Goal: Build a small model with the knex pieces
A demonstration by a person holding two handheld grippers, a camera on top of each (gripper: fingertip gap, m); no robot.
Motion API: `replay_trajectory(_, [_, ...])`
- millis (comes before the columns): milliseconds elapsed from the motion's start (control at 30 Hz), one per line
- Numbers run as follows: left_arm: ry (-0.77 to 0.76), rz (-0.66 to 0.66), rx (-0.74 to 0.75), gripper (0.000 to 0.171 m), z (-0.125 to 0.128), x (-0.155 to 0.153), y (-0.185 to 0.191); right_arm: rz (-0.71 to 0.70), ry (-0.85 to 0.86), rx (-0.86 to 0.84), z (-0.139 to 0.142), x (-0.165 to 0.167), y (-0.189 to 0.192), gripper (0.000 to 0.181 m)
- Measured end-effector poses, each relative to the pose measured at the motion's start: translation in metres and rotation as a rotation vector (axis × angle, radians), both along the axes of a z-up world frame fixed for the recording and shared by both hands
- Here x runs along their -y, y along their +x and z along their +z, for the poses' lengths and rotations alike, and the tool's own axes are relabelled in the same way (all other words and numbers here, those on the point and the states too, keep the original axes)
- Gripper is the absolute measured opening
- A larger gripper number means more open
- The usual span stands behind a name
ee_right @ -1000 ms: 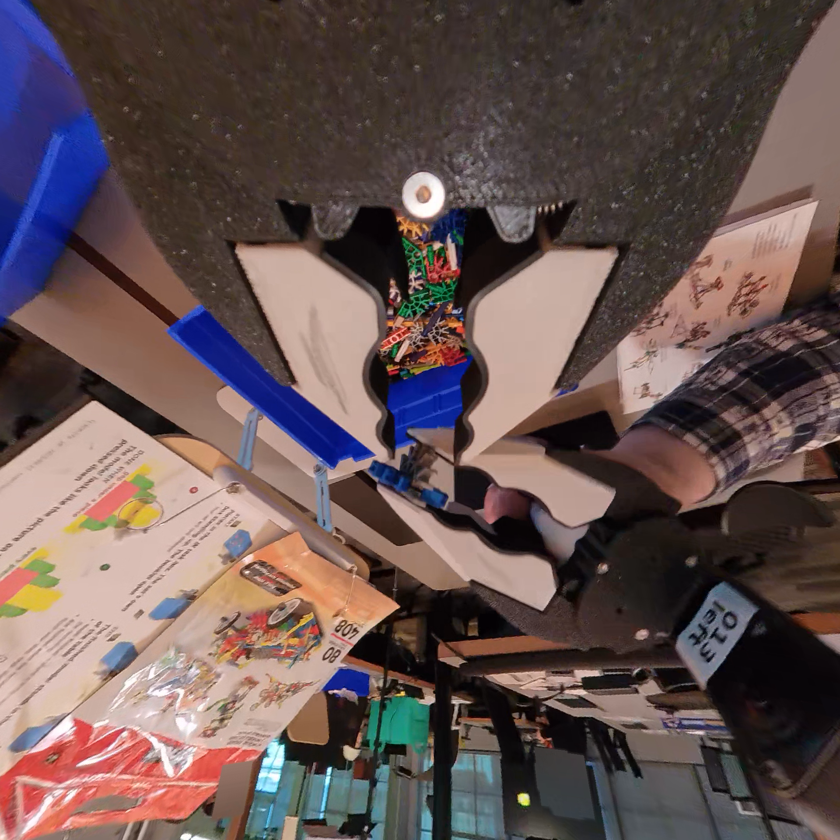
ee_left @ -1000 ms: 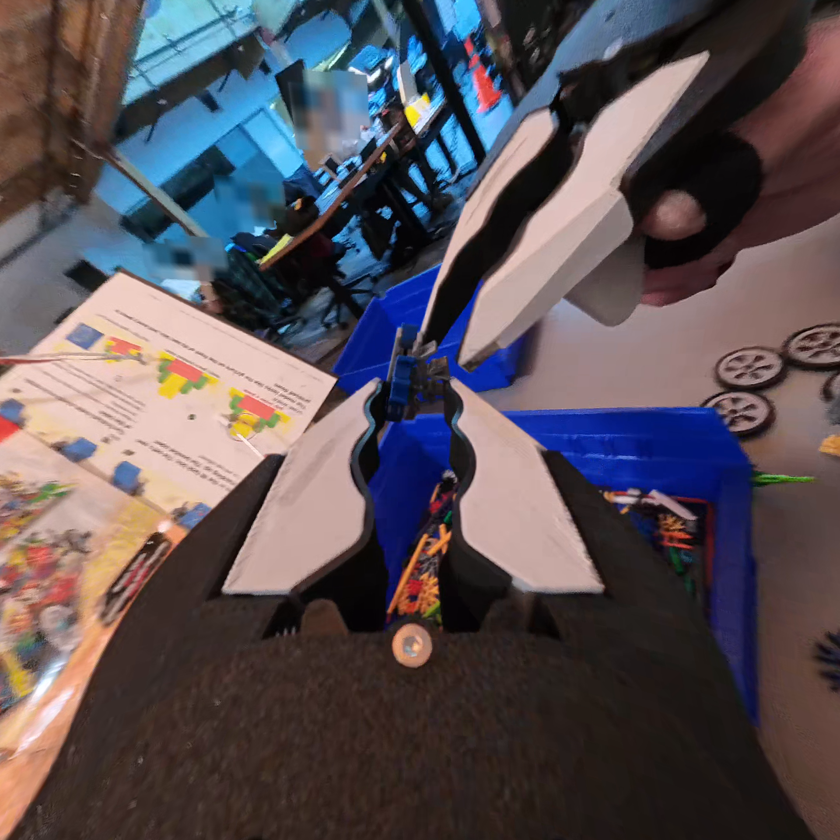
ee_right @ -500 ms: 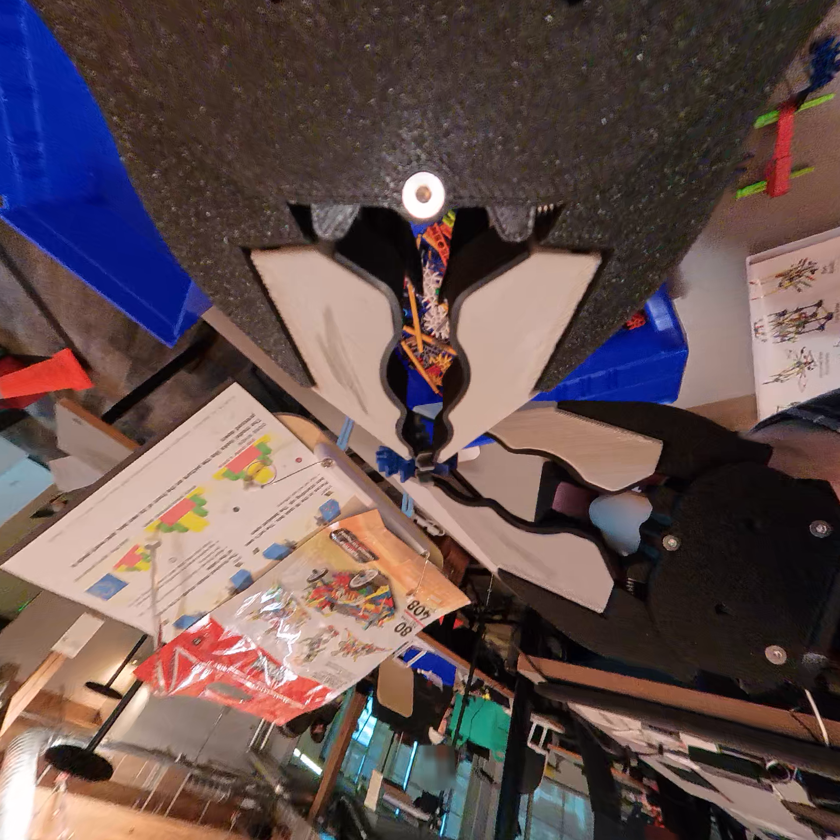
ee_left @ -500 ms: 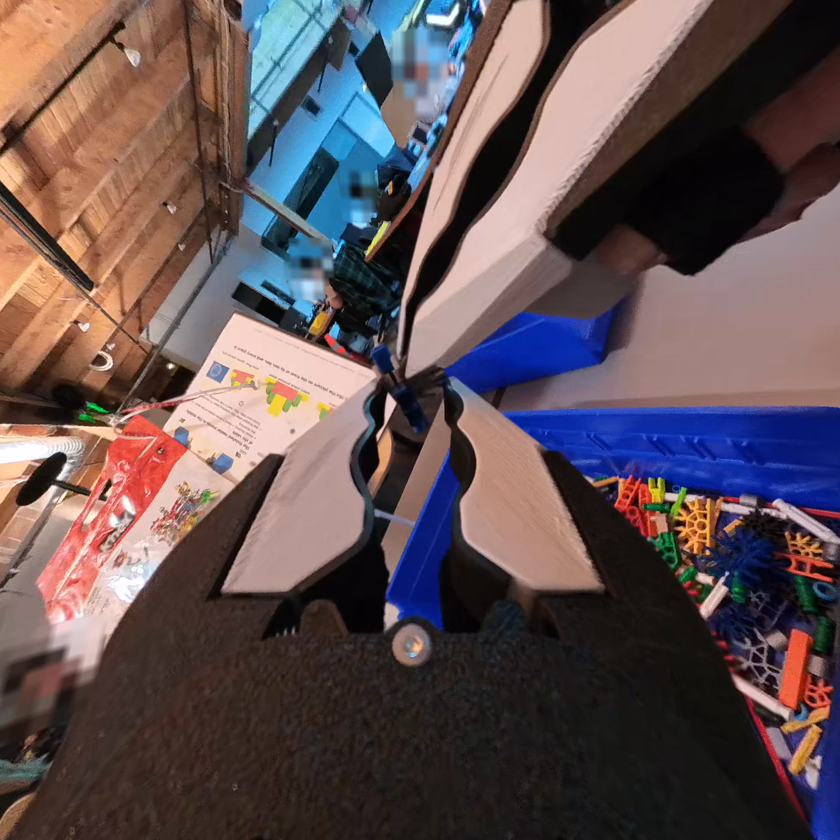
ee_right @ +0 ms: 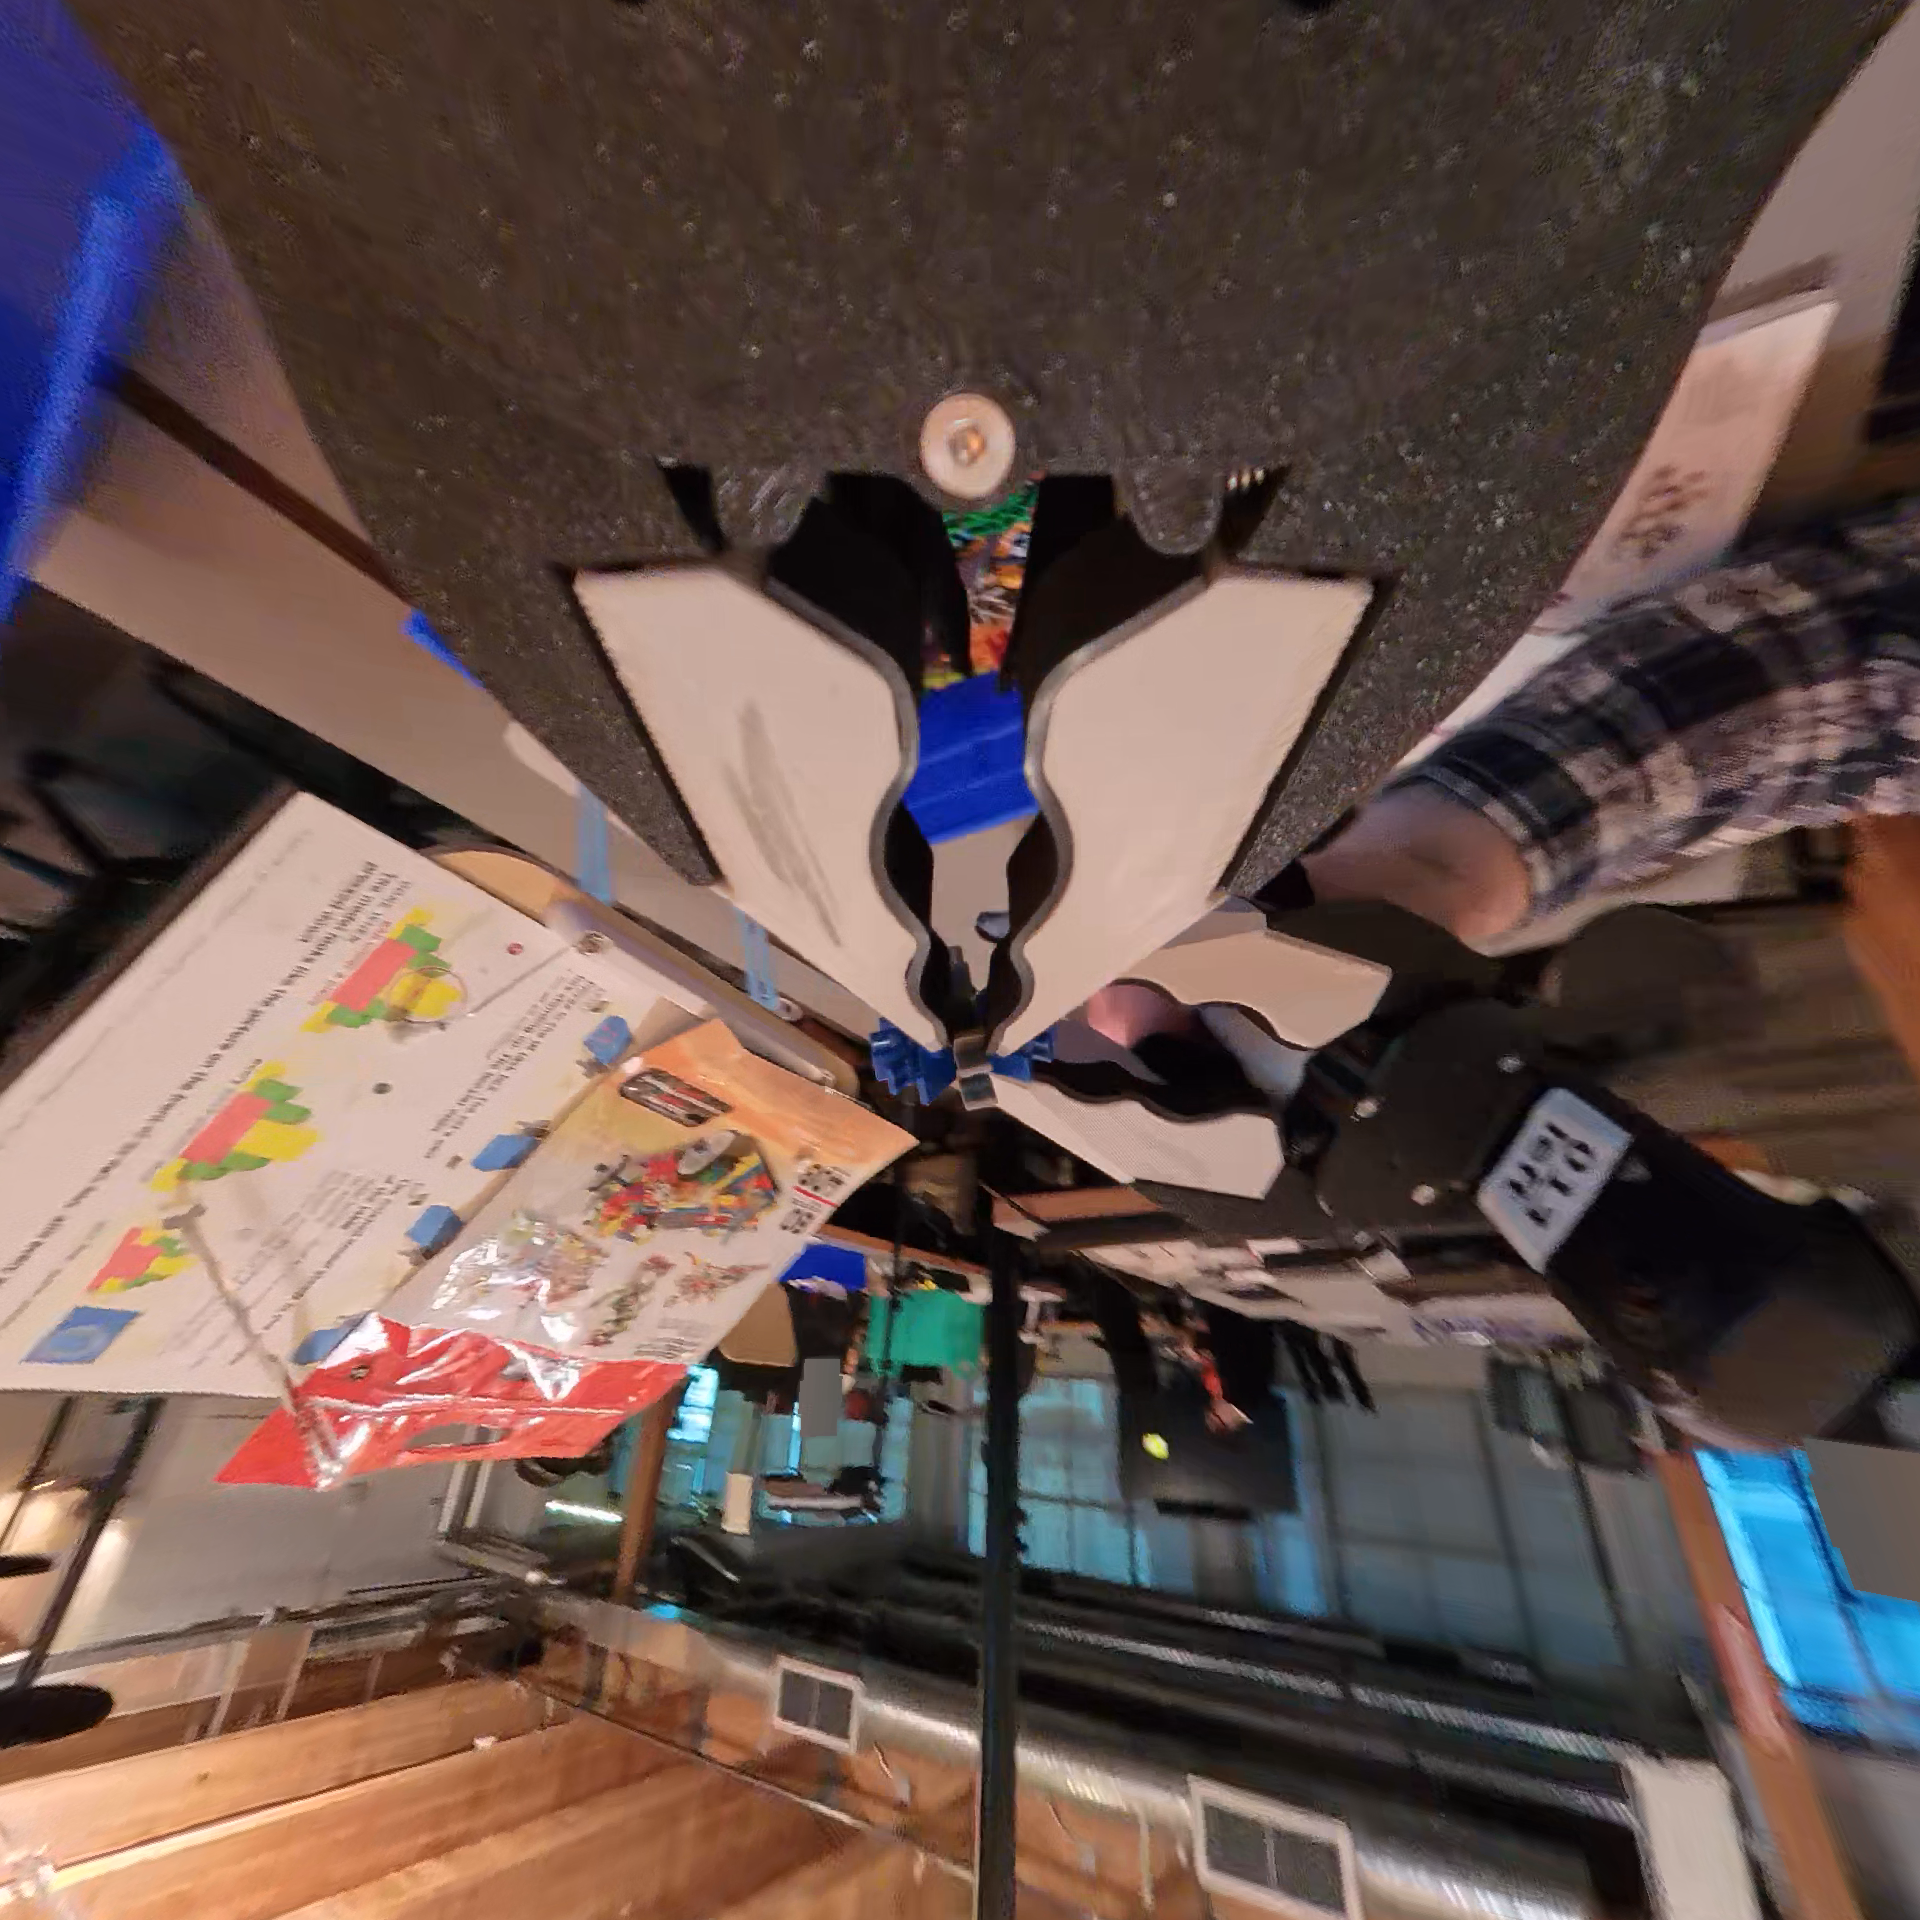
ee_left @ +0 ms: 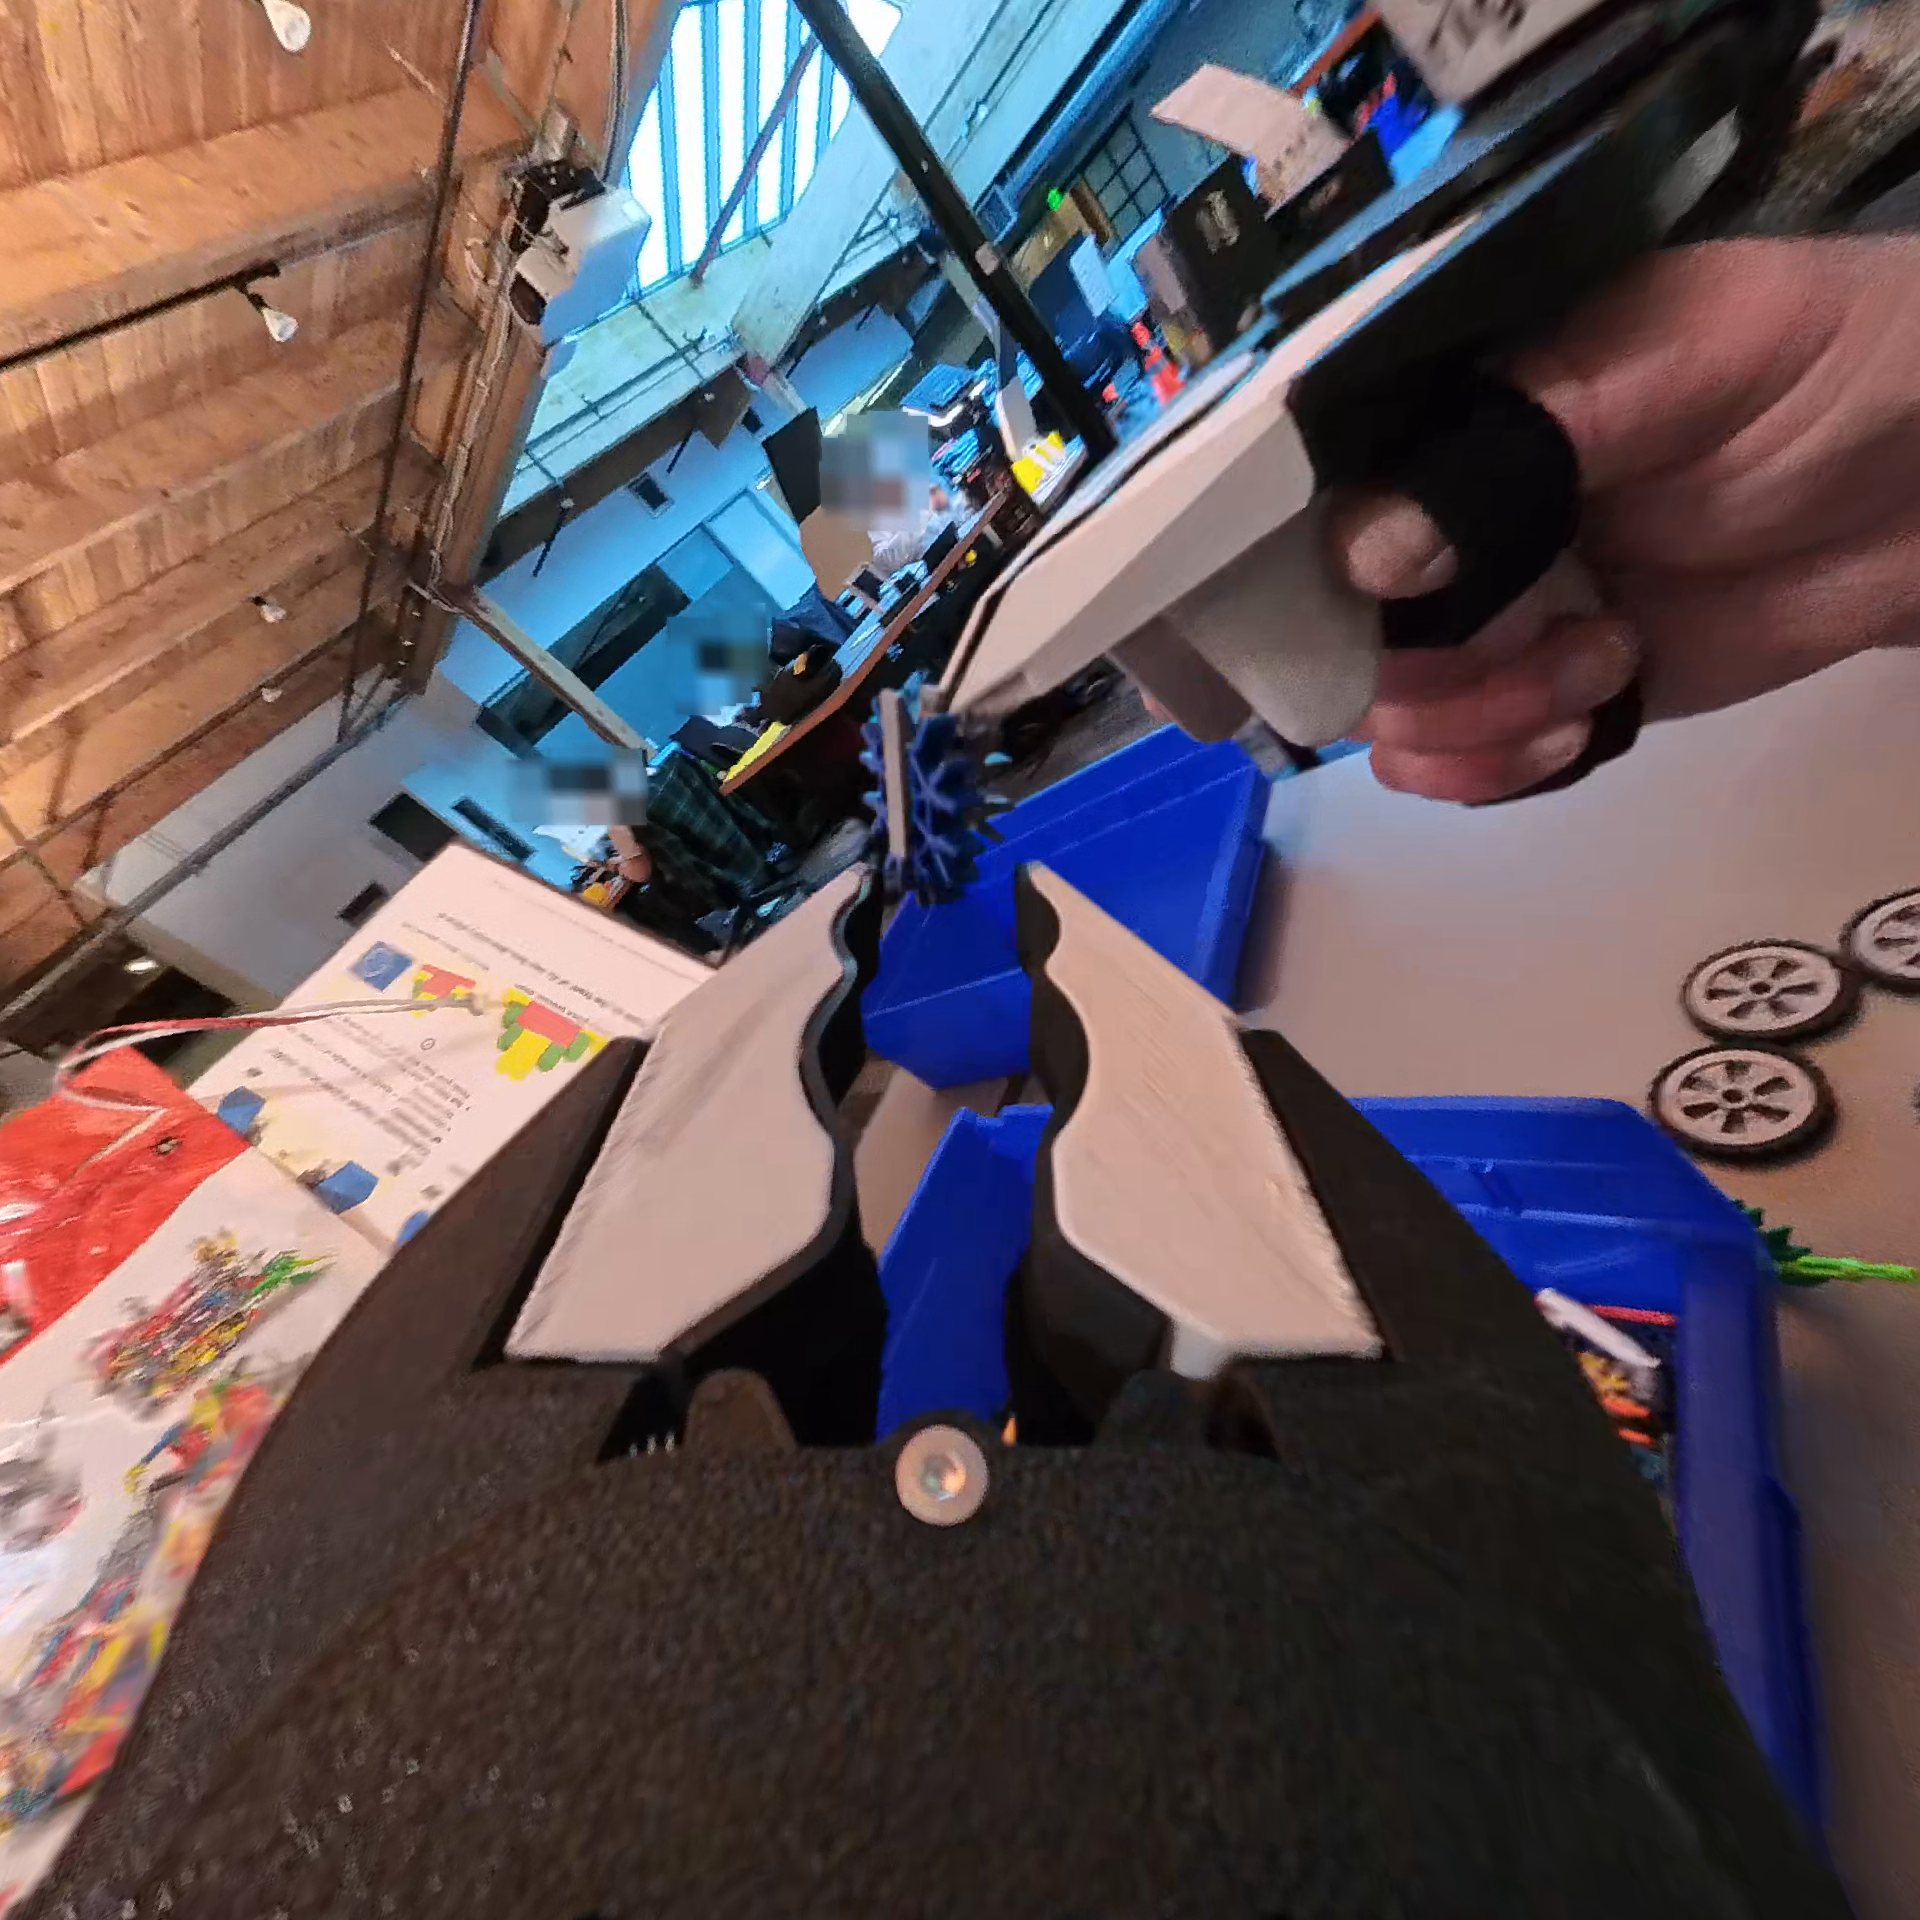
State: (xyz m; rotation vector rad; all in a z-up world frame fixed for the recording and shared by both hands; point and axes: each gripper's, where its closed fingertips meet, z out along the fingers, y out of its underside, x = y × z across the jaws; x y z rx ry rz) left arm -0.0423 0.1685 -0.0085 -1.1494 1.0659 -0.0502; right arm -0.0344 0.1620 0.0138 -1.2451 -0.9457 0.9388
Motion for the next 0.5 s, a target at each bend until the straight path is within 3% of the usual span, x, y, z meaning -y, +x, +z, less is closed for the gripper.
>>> replay_trajectory(233, [-0.22, -0.364, 0.176, 0.049, 0.014, 0.042, 0.019, 0.34, -0.019, -0.153, 0.011, 0.044, 0.009, 0.004])
replay_trajectory(500, [-0.288, -0.513, 0.204, 0.038, 0.02, 0.066, 0.03, 0.457, -0.036, -0.207, 0.011, 0.063, 0.015, 0.004])
